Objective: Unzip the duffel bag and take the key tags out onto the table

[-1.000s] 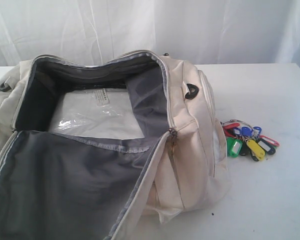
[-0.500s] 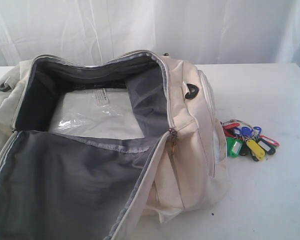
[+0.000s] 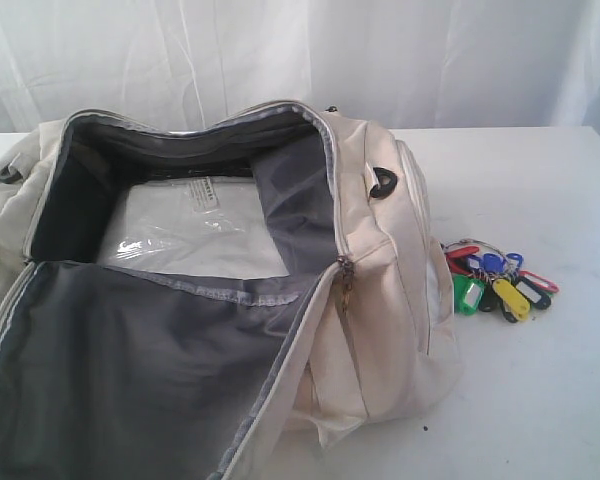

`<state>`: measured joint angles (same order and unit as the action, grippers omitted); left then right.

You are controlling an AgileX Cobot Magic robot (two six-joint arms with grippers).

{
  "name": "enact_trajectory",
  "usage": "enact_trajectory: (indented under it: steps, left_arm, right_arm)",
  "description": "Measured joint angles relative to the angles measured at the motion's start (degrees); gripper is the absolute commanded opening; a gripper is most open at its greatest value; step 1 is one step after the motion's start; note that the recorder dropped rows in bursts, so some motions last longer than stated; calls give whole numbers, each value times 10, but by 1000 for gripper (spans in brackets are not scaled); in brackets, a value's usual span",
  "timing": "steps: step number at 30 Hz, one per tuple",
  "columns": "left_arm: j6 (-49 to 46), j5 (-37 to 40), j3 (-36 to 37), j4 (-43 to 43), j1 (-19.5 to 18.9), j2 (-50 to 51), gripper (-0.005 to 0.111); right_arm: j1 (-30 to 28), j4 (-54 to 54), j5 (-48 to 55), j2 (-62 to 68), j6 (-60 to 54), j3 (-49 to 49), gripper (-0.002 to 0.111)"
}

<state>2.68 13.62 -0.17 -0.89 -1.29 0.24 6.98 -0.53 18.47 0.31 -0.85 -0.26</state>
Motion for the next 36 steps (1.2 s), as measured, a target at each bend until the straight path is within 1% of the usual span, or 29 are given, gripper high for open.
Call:
enact_trajectory:
  steps: [36]
  left_arm:
    - [0, 0, 0, 0, 0, 0, 0]
  right_arm:
    - [0, 1, 1, 0, 8, 0, 0]
